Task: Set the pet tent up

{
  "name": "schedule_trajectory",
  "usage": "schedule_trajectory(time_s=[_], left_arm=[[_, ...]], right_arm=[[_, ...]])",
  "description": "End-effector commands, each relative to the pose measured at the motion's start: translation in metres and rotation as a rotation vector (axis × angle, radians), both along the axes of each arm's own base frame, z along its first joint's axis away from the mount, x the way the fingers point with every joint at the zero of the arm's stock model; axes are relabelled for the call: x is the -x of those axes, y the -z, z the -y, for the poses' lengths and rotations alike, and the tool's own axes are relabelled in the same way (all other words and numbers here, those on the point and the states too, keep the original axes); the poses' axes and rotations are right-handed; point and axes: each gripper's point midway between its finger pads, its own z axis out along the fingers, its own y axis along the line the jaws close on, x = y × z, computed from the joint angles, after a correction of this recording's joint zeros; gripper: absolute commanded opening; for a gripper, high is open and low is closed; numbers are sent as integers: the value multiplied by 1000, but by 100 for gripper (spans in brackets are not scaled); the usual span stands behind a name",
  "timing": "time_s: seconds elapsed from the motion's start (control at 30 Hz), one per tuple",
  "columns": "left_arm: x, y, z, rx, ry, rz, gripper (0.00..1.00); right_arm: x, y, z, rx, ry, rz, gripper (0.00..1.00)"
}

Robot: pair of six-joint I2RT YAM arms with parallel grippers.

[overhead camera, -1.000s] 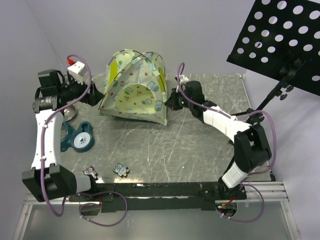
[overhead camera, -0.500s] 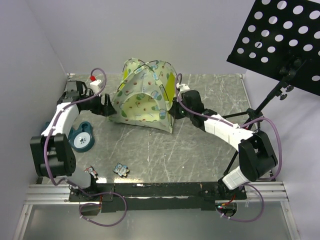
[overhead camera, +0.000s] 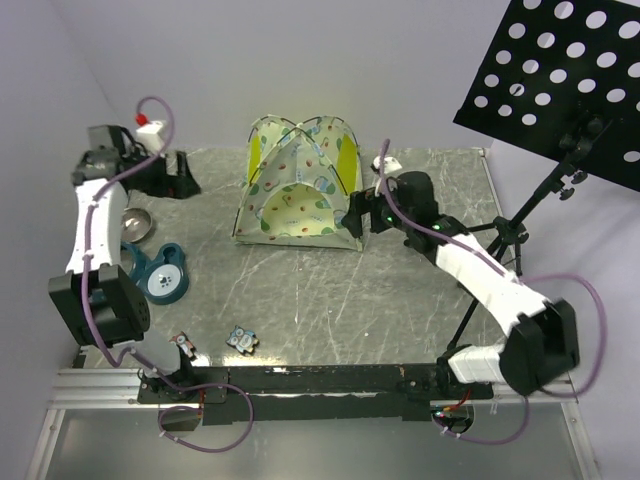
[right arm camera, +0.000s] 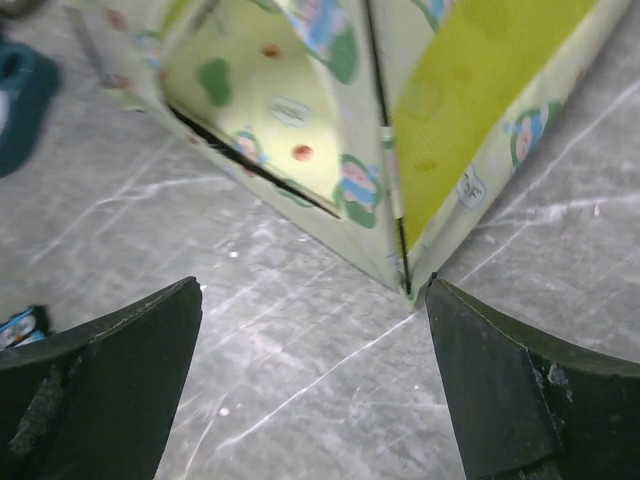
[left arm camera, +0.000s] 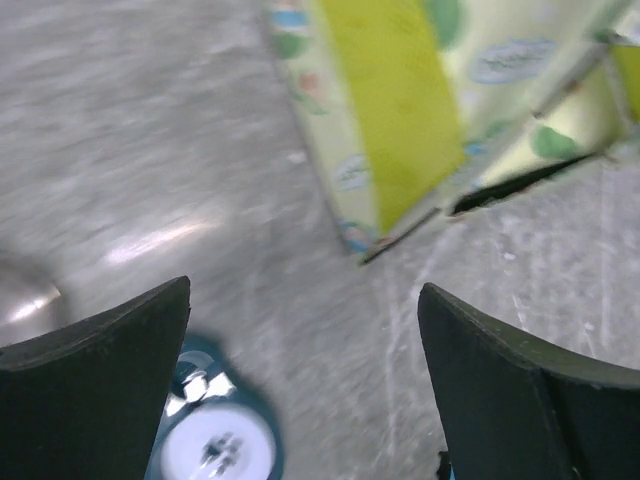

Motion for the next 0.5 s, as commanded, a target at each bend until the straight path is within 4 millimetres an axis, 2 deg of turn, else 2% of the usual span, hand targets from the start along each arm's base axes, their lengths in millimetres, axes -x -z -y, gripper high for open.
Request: schedule_trajectory(time_s=[0.0,0.13,0.27,0.37,0.47], left_arm=[[7,1,-69,-132,-202,-138,100],[5,26,-145,-285,-378,-249,100],[-7,59,-192,-461,-456,-322,100],[-13,83,-201,-504,-423,-352,100],[-13,110,-195,-572,-358,-388,97]], right_arm=[[28,-41,6,-6,-63,71,100],[32,-64,19,-10,-52,130,100],[30,-81,27,-18,-51,151,100],[31,-84,28,-4,-113,150,100],[30,-87,28,-19,-160,130,100]])
